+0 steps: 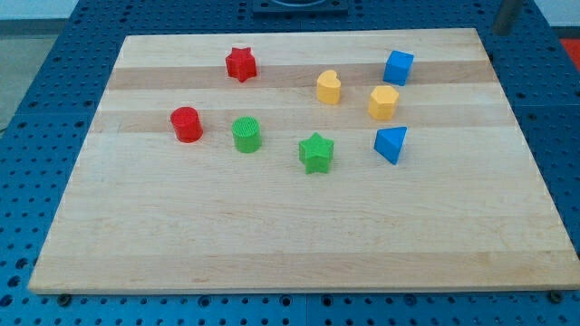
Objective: Slide the blue cube to the right side of the yellow hexagon
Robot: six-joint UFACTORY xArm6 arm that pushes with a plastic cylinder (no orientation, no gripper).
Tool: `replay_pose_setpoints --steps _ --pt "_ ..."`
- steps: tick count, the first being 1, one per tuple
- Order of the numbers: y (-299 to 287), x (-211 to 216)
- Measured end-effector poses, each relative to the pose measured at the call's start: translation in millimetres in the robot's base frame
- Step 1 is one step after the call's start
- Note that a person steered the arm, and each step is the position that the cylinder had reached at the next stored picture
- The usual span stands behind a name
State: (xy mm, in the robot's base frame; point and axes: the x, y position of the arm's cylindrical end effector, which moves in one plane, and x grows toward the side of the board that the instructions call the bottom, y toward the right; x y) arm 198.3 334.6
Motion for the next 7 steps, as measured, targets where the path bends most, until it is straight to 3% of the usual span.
replay_pose_setpoints --steps 2,3,7 --pt "-5 0" --pt "-93 26" --pt "-190 78"
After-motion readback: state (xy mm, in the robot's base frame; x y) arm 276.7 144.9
